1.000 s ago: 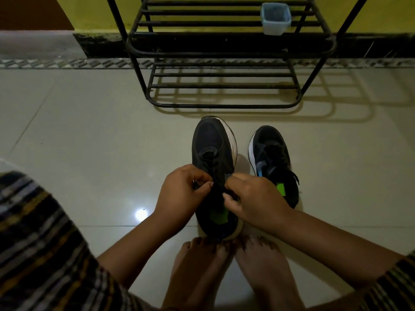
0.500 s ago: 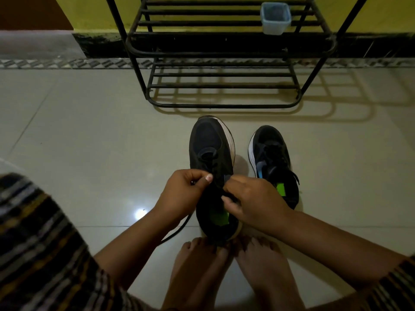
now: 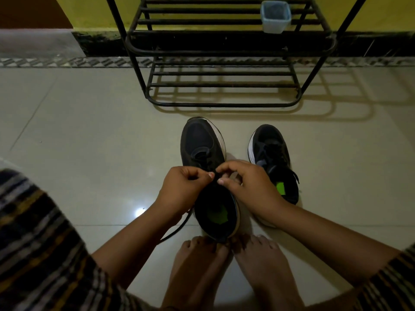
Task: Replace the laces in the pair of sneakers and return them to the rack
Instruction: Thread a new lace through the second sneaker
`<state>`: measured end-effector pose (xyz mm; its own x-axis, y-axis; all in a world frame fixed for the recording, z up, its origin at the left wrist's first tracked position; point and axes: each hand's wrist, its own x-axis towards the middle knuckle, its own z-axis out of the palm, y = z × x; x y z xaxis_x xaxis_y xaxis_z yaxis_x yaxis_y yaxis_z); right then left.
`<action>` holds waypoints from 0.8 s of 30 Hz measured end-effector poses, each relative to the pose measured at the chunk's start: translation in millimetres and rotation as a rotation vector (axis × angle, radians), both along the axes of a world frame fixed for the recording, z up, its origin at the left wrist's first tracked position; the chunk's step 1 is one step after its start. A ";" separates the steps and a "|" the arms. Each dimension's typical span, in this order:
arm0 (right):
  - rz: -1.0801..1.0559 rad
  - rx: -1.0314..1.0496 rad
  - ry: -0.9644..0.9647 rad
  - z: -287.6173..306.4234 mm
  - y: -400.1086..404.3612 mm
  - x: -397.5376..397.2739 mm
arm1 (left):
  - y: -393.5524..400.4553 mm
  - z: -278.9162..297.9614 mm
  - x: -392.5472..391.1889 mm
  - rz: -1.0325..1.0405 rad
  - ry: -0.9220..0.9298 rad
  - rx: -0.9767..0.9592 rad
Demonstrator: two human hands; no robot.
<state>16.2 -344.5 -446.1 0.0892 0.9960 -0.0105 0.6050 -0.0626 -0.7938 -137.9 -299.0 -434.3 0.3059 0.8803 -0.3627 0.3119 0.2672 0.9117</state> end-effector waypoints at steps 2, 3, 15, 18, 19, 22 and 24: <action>-0.009 0.001 0.046 0.1 2.2 -1.3 | -1.2 0.4 0.8 -0.001 -0.008 0.007; -0.008 0.007 0.057 0.2 3.7 -1.7 | -2.2 0.8 1.4 -0.002 -0.021 0.005; -0.090 -0.010 0.096 -8.8 1.9 9.6 | -11.6 -31.3 -16.3 -0.045 0.501 0.074; -0.128 0.026 0.153 -1.3 1.9 13.7 | -15.4 -38.4 -17.1 -0.102 0.516 0.071; -0.134 0.047 0.178 2.7 2.4 14.7 | -16.0 -39.4 -17.1 -0.105 0.502 0.078; -0.136 0.130 0.218 15.1 4.9 15.9 | -15.6 -37.0 -15.3 -0.092 0.445 0.088; -0.113 0.183 0.221 23.5 6.0 16.3 | -15.5 -34.8 -12.1 -0.116 0.443 0.108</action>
